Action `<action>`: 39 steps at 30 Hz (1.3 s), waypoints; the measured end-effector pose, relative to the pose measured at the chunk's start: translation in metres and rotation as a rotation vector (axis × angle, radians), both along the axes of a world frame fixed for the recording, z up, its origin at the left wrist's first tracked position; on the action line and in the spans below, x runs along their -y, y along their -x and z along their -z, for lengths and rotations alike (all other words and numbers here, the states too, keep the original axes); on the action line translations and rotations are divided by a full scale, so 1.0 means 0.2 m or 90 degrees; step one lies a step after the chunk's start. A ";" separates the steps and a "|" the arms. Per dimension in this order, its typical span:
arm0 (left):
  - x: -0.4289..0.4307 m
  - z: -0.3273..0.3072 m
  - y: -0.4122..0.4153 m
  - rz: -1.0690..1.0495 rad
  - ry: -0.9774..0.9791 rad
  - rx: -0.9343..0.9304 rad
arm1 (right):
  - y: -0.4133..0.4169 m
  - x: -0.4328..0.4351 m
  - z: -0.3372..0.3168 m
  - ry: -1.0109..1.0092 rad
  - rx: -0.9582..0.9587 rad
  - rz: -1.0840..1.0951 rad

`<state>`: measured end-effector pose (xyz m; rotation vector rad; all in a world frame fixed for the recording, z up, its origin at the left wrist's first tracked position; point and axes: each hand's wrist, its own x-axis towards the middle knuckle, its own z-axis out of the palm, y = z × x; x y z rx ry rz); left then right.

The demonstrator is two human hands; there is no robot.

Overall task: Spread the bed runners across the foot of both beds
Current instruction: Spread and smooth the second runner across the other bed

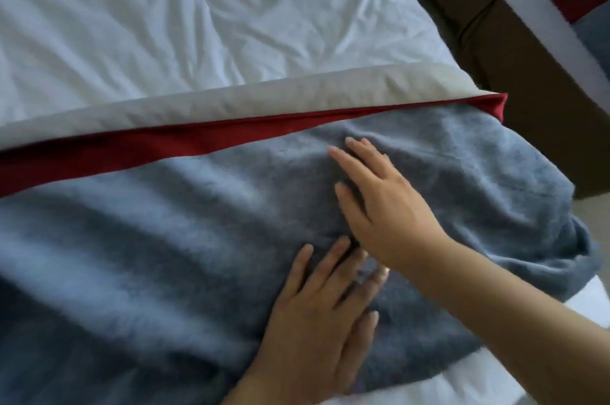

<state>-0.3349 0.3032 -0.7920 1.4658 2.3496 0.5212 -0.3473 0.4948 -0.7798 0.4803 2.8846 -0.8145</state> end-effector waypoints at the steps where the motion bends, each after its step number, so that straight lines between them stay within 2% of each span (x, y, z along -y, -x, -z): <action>1: 0.06 0.03 0.06 -0.035 0.020 -0.002 | 0.09 -0.01 0.01 -0.015 0.000 0.036; 4: 0.23 0.02 0.30 -0.165 0.081 -0.049 | 0.34 -0.05 0.03 -0.051 0.028 0.073; 8: 0.22 0.00 0.63 -0.236 0.161 -0.071 | 0.59 -0.13 0.05 -0.067 0.058 0.076; 17: 0.03 0.10 1.41 -0.386 0.190 -0.072 | 1.00 -0.35 0.09 -0.147 0.088 0.045; 22: 0.03 0.21 1.40 -0.405 0.158 -0.156 | 1.14 -0.31 0.09 -0.140 0.147 0.064; 27: 0.05 0.19 1.42 -0.391 0.185 -0.162 | 1.30 -0.20 -0.02 -0.143 0.282 0.118; 29: 0.11 0.17 1.46 -0.374 0.204 -0.154 | 1.35 -0.10 -0.07 -0.129 0.300 0.133; 31: 0.24 0.14 1.53 -0.396 0.213 -0.140 | 1.37 0.00 -0.08 -0.093 0.280 0.116; 33: 0.43 0.11 1.58 -0.442 0.213 -0.116 | 1.34 0.11 -0.06 -0.074 0.232 0.020; 36: 0.70 0.07 1.50 -0.448 0.213 -0.117 | 1.15 0.32 0.03 -0.144 0.139 -0.132; 39: 0.93 0.07 1.22 -0.429 0.192 -0.124 | 0.83 0.62 0.12 -0.198 0.068 -0.198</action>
